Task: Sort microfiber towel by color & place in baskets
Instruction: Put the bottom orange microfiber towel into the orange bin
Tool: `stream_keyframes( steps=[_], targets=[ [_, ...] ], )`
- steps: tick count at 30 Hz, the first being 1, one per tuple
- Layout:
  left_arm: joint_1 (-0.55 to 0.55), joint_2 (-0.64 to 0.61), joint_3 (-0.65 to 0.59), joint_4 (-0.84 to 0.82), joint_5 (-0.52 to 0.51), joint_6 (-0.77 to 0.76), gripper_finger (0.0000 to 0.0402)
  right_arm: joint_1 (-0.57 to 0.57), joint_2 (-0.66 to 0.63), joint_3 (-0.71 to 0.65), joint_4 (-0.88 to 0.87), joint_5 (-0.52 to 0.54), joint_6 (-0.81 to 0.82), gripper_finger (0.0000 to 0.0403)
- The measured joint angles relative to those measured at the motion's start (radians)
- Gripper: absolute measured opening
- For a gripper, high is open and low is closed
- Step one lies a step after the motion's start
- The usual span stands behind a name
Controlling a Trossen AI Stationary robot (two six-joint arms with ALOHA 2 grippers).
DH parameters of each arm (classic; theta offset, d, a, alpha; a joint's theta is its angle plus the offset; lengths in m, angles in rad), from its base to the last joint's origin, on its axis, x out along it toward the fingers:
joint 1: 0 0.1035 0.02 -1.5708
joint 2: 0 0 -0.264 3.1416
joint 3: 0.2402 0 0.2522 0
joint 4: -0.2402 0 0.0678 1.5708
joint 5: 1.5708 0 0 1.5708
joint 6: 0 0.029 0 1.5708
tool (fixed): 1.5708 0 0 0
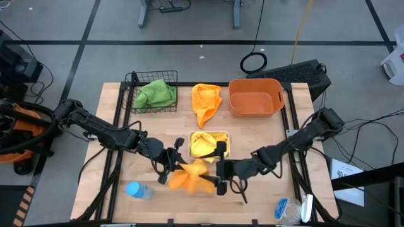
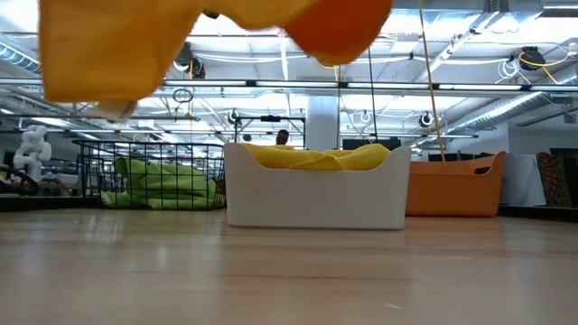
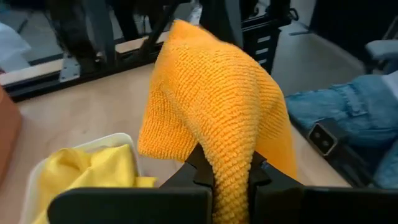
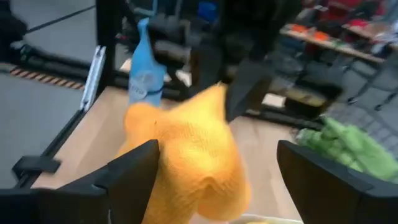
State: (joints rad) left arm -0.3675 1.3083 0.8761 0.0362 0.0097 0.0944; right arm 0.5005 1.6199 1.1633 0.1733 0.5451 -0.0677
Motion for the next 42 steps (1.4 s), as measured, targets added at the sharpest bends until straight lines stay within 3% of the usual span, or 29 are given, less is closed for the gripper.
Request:
stream_keyframes(
  steps=[5,8,12,16,24,30,42],
  targets=[
    [0.001,0.0,0.0,-0.002,0.011,-0.027,0.0022,-0.018,0.049,0.0,0.038,-0.105,-0.006,0.0318],
    [0.002,0.0,0.0,-0.005,0.01,-0.027,0.0026,-0.022,0.072,0.0,0.071,-0.116,-0.037,0.0316],
    [0.003,0.0,0.0,-0.024,0.009,-0.027,0.0027,-0.026,0.087,0.0,0.106,-0.13,-0.059,0.0285],
    [0.007,0.0,0.0,-0.027,0.008,-0.027,0.0028,-0.03,0.087,0.0,0.108,-0.132,-0.058,0.0215],
    [0.007,0.001,0.0,-0.022,0.008,-0.01,0.003,-0.031,0.086,0.0,0.097,-0.15,-0.056,0.002],
    [0.006,0.001,0.0,-0.02,-0.067,-0.043,0.0057,-0.031,0.073,0.0,0.067,-0.141,-0.058,0.0031],
    [0.005,0.0,0.001,-0.094,-0.23,-0.114,0.0219,-0.013,-0.116,0.0,-0.324,-0.038,0.106,0.0012]
  ],
)
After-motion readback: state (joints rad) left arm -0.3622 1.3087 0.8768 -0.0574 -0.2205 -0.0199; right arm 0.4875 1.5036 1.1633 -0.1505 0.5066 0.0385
